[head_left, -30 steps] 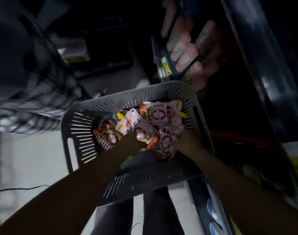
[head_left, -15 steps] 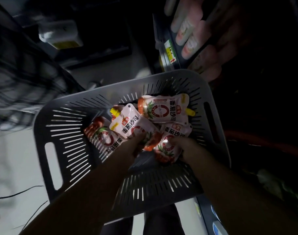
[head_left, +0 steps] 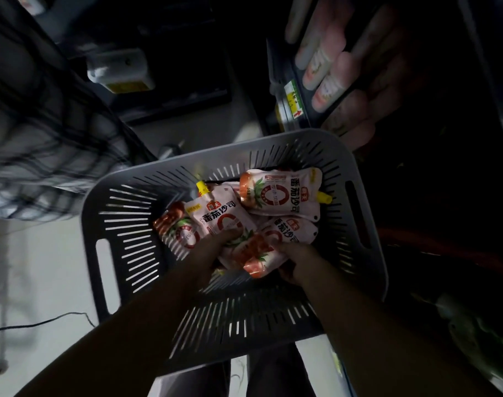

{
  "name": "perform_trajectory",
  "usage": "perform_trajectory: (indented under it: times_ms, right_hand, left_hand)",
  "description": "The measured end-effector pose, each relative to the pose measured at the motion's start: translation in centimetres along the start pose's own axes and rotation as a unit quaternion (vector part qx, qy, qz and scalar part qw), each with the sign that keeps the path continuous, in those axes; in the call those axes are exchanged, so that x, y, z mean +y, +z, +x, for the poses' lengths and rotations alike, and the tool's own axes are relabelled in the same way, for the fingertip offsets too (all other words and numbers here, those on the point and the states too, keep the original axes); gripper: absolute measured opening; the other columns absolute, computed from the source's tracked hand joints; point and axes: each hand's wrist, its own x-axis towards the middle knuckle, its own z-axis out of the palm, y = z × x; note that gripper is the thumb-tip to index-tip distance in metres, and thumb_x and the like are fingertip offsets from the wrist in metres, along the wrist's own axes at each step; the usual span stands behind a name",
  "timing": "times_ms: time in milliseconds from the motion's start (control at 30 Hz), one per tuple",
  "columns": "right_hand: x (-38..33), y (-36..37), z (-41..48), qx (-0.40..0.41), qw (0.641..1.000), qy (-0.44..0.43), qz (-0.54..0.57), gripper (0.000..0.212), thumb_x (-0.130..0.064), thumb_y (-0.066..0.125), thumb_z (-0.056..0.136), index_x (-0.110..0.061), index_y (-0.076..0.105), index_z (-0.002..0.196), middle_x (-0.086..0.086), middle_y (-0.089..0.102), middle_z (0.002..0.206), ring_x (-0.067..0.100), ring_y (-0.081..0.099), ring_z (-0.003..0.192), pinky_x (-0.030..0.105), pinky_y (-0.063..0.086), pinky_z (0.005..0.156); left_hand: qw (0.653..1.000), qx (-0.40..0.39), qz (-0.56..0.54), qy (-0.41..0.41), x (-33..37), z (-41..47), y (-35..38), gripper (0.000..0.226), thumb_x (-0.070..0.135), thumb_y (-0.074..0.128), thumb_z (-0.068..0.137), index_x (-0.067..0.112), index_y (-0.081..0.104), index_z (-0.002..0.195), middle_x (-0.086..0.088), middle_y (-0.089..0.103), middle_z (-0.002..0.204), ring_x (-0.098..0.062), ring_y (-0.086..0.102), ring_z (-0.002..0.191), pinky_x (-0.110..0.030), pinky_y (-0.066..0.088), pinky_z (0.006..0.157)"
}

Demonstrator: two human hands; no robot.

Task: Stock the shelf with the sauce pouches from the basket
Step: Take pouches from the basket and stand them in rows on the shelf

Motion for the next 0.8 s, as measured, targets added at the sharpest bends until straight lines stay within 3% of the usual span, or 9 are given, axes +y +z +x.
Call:
perform_trajectory:
  times_ms: [133, 200, 300, 433, 533, 600, 667, 700, 800]
  right_hand:
    - [0.0, -0.4, -2.6, 0.013, 0.999, -0.002, 0.05, 0.026, -0.011, 0.065, 0.086, -0.009, 0.055, 0.11, 0.009, 0.061, 0.088, 0.02, 0.051, 0.065, 0.029, 0.043, 0.058]
    - [0.0, -0.8, -4.3, 0.009, 0.998, 0.004, 0.055, 0.033, -0.013, 0.066, 0.085, -0.006, 0.056, 0.115, 0.011, 0.064, 0.097, 0.02, 0.054, 0.065, 0.029, 0.044, 0.057]
    - [0.1, -1.5, -7.6, -0.008, 0.998, 0.003, 0.059, 0.012, -0.012, 0.064, 0.086, -0.005, 0.057, 0.091, 0.008, 0.057, 0.075, 0.018, 0.052, 0.062, 0.026, 0.044, 0.051]
    - [0.0, -1.9, -11.8, -0.057, 0.995, -0.048, 0.07, 0.013, -0.011, 0.063, 0.087, -0.008, 0.056, 0.077, 0.007, 0.059, 0.07, 0.018, 0.054, 0.062, 0.017, 0.046, 0.036]
    - [-0.9, -2.2, -15.1, -0.075, 0.985, -0.147, 0.041, 0.01, -0.005, 0.064, 0.084, -0.013, 0.06, 0.08, 0.002, 0.066, 0.069, 0.017, 0.059, 0.066, 0.028, 0.053, 0.055]
    - [-1.7, -2.4, -17.3, -0.1, 0.963, -0.249, 0.021, 0.01, -0.005, 0.065, 0.08, -0.012, 0.064, 0.087, 0.003, 0.071, 0.078, 0.019, 0.065, 0.072, 0.031, 0.053, 0.063]
    - [-2.3, -2.7, -20.0, -0.136, 0.942, -0.306, 0.021, 0.044, -0.018, 0.072, 0.07, -0.001, 0.063, 0.11, 0.018, 0.069, 0.102, 0.036, 0.066, 0.09, 0.042, 0.052, 0.074]
    - [-2.8, -2.8, -21.5, -0.156, 0.934, -0.319, 0.039, 0.061, -0.024, 0.073, 0.067, 0.003, 0.058, 0.119, 0.023, 0.066, 0.112, 0.041, 0.063, 0.1, 0.046, 0.051, 0.079]
    - [-3.8, -3.3, -25.6, -0.175, 0.909, -0.364, 0.099, 0.062, -0.027, 0.063, 0.075, 0.0, 0.051, 0.129, 0.021, 0.061, 0.124, 0.035, 0.06, 0.111, 0.044, 0.05, 0.09]
  left_hand:
    - [1.0, 0.004, -0.011, 0.007, 1.2, -2.3, -1.3, 0.027, 0.024, 0.065, 0.083, 0.01, 0.059, 0.106, -0.014, 0.071, 0.1, -0.027, 0.069, 0.084, -0.033, 0.056, 0.064]
    - [1.0, -0.004, -0.021, 0.012, 1.7, -3.9, -1.9, 0.028, 0.022, 0.066, 0.082, 0.01, 0.06, 0.107, -0.013, 0.074, 0.092, -0.025, 0.071, 0.076, -0.032, 0.058, 0.061]
    - [0.999, -0.023, -0.013, 0.024, 2.7, -6.9, -2.1, 0.019, 0.017, 0.062, 0.084, 0.01, 0.063, 0.102, -0.012, 0.073, 0.087, -0.026, 0.068, 0.075, -0.033, 0.057, 0.067]
    - [0.997, -0.062, -0.007, 0.046, 4.1, -11.0, -2.4, 0.023, 0.013, 0.06, 0.08, 0.006, 0.065, 0.101, -0.013, 0.074, 0.078, -0.024, 0.07, 0.064, -0.032, 0.057, 0.065]
    - [0.992, -0.101, 0.014, 0.072, 5.5, -14.9, -2.4, 0.025, 0.011, 0.063, 0.074, 0.003, 0.066, 0.097, -0.013, 0.074, 0.075, -0.022, 0.07, 0.058, -0.028, 0.057, 0.058]
    - [0.987, -0.135, 0.032, 0.086, 6.8, -17.3, -2.9, 0.042, 0.016, 0.077, 0.058, 0.003, 0.065, 0.096, -0.014, 0.074, 0.077, -0.022, 0.07, 0.059, -0.027, 0.058, 0.058]
    - [0.982, -0.139, 0.078, 0.098, 8.0, -19.7, -3.3, 0.068, 0.027, 0.088, 0.038, 0.004, 0.064, 0.097, -0.014, 0.074, 0.079, -0.022, 0.07, 0.06, -0.027, 0.058, 0.056]
    - [0.98, -0.138, 0.09, 0.112, 8.7, -20.9, -3.5, 0.067, 0.029, 0.087, 0.037, 0.005, 0.065, 0.095, -0.013, 0.075, 0.077, -0.021, 0.07, 0.058, -0.025, 0.057, 0.052]
    - [0.972, -0.154, 0.093, 0.154, 11.0, -25.2, -2.9, 0.057, 0.028, 0.09, 0.029, 0.009, 0.073, 0.079, -0.009, 0.075, 0.071, -0.017, 0.071, 0.056, -0.023, 0.056, 0.05]
